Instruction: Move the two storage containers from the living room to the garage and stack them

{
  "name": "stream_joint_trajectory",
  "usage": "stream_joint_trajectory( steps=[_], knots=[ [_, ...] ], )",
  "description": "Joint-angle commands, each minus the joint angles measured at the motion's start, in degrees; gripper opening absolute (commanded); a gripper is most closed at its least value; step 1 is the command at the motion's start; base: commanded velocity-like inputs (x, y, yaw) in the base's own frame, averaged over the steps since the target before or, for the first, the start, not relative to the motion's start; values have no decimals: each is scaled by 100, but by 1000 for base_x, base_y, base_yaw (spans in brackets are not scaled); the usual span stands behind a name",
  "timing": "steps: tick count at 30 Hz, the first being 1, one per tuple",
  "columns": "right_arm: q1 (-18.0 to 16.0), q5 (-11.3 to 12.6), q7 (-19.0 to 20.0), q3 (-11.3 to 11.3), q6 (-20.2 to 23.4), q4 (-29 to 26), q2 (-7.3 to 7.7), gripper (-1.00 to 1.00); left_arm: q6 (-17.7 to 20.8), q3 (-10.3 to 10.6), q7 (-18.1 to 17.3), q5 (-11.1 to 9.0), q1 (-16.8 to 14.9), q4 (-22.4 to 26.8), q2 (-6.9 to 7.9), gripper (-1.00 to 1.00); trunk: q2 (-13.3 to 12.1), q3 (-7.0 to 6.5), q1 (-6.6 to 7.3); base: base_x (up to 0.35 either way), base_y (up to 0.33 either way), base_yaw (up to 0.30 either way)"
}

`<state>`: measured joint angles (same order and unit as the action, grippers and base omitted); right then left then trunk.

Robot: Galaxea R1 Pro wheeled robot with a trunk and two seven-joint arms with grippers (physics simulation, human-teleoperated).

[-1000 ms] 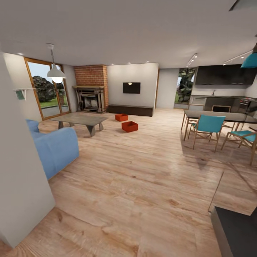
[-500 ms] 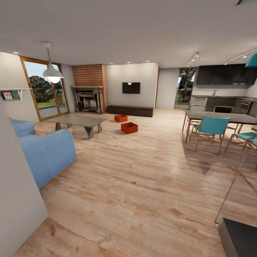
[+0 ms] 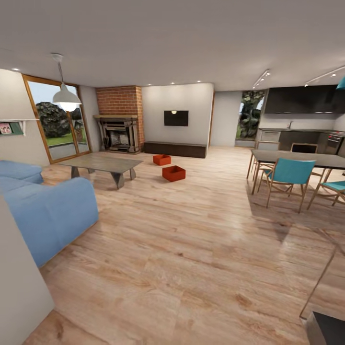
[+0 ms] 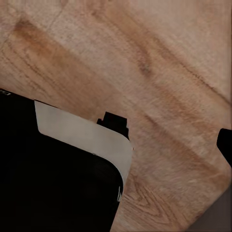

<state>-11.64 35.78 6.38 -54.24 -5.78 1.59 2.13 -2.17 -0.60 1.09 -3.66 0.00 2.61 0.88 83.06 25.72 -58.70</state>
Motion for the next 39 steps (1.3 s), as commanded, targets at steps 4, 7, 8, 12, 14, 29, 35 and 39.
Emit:
stream_joint_trajectory(
  steps=[4,7,8,12,14,29,35,39],
  knots=[
    [212,23,39,-48,-148,17,-40,100,-11,-8,6,-38,0,3,-6,100,2,5,-3,324,0,0],
    [336,35,39,-51,-266,17,-57,100,-11,-6,6,-38,0,3,-9,100,2,5,-3,324,0,0],
    [368,50,39,-49,-285,17,-54,100,-13,-4,6,-38,0,3,-9,100,2,5,-3,324,0,0],
    [421,91,39,-43,-373,17,-35,100,-19,0,6,-33,0,3,-2,100,2,5,-3,324,0,0],
    [424,95,39,-42,-378,17,-20,100,-20,-1,5,-30,0,10,5,100,2,5,-3,324,0,0],
    [426,96,39,-42,-378,17,-2,100,-20,2,6,-21,0,20,9,100,2,5,-3,324,0,0],
    [425,88,5,-42,-372,17,-25,100,-20,-1,6,-21,0,21,8,100,2,5,-3,324,0,-90],
    [426,75,-11,-42,-371,17,-36,100,-20,-1,6,-21,0,21,5,100,2,5,-3,324,0,-230]
  ],
)
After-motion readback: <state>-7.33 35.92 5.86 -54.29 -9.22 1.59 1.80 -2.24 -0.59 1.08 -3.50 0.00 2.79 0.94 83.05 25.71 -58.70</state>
